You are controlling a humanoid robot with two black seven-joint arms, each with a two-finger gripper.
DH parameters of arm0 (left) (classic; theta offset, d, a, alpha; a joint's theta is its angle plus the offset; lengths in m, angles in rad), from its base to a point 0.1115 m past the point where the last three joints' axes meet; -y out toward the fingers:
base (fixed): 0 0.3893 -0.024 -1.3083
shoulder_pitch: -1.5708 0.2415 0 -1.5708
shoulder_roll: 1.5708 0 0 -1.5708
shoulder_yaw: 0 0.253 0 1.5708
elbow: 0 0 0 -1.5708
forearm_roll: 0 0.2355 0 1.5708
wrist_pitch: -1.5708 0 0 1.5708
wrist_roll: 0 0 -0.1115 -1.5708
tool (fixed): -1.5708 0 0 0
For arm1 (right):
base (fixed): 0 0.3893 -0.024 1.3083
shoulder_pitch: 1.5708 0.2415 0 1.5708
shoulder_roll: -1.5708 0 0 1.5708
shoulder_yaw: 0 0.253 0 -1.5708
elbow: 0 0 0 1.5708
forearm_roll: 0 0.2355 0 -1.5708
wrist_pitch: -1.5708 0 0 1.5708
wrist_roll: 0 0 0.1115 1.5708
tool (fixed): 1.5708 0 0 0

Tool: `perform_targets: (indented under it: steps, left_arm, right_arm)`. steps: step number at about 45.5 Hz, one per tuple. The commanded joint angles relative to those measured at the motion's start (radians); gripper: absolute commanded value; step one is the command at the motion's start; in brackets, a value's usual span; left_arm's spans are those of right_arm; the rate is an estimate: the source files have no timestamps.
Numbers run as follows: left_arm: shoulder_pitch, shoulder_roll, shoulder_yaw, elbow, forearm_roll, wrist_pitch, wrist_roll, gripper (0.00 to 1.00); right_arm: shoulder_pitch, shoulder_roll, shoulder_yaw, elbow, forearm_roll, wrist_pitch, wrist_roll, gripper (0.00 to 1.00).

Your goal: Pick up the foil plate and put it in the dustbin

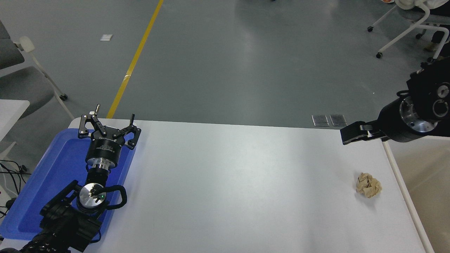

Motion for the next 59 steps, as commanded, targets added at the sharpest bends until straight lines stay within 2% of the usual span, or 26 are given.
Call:
perform_targets:
  steps: [1, 11, 22, 44, 50, 59]
  left_arm:
    - [0.0, 0.0, 0.0, 0.0, 0.0, -0.001, 0.001, 1.0]
    - [0.0, 0.0, 0.0, 0.0, 0.0, -0.001, 0.001, 1.0]
    - [0.0, 0.0, 0.0, 0.0, 0.0, 0.001, 0.001, 1.0]
    - [0.002, 0.0, 0.0, 0.002, -0.002, 0.001, -0.004, 1.0]
    - [0.002, 0.0, 0.0, 0.002, -0.002, 0.001, -0.005, 1.0]
    - [0.003, 0.0, -0.002, 0.002, -0.002, 0.001, -0.005, 1.0]
  right_arm:
    - [0.011, 0.056, 0.006, 0.02, 0.074, 0.096, 0.003, 1.0]
    - [0.077, 0.064, 0.02, 0.023, 0.145, 0.253, 0.003, 1.0]
    - [0.118, 0.078, 0.07, 0.021, 0.208, 0.263, 0.003, 1.0]
    - [0.24, 0.271, 0.08, 0.012, 0.38, 0.286, 0.001, 1.0]
    - [0.235, 0.318, 0.069, -0.003, 0.381, 0.277, 0.003, 1.0]
    - [0.23, 0.325, 0.066, -0.006, 0.374, 0.276, 0.003, 1.0]
